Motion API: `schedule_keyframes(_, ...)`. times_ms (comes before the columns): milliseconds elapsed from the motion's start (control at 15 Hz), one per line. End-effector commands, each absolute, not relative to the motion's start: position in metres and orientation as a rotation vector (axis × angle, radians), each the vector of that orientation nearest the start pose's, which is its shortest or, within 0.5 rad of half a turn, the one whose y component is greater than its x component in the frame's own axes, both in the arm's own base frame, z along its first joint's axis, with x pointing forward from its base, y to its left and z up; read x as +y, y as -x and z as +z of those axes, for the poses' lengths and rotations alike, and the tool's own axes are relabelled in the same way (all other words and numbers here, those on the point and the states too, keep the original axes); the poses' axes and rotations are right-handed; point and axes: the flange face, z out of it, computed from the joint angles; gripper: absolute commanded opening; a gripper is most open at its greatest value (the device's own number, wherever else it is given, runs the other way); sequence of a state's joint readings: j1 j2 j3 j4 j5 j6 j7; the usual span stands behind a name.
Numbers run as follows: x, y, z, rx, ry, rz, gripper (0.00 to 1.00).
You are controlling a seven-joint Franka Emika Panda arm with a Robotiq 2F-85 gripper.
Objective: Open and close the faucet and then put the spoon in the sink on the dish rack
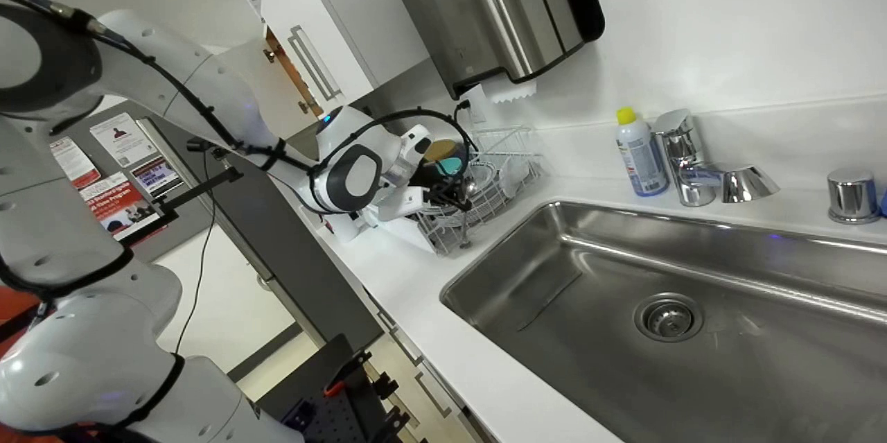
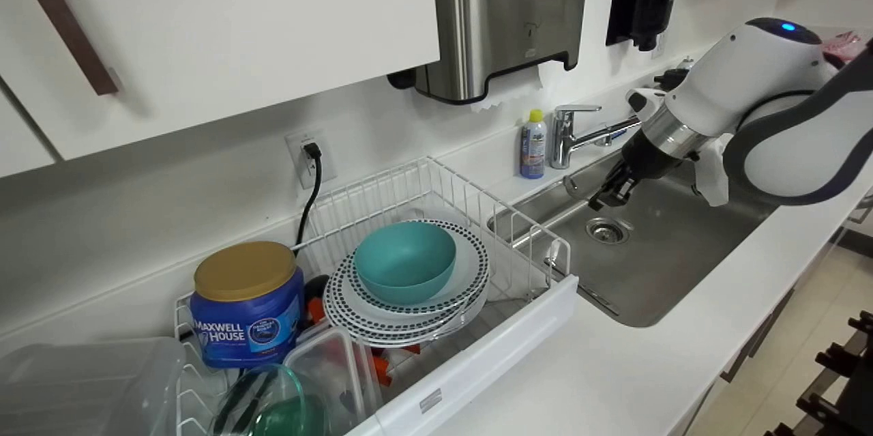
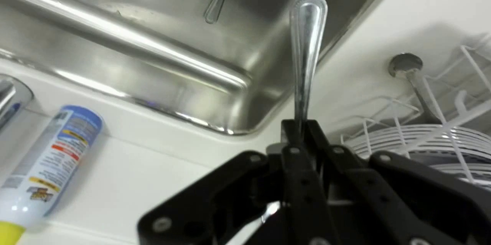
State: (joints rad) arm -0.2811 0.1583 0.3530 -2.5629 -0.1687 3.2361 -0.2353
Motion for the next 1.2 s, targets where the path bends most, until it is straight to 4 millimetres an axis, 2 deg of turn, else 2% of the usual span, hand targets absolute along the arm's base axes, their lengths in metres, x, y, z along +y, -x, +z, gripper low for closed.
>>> schedule_keyframes(0,0.081,-0.472,0.293,-0.820,2.903,-0.940,0.02)
schedule_keyframes(200,0.108,-0.470,0.306,-0.897,2.832,-1.018,0.02)
schedule_keyframes(400,0.123,-0.468,0.318,-0.946,2.777,-1.089,0.02)
schedule_keyframes(667,0.129,-0.463,0.328,-1.028,2.736,-1.149,0.02)
schedule_keyframes(733,0.130,-0.471,0.318,-1.014,2.742,-1.093,0.02)
schedule_keyframes(800,0.129,-0.472,0.318,-1.015,2.742,-1.095,0.08)
schedule_keyframes(1133,0.129,-0.471,0.316,-1.012,2.741,-1.088,0.08)
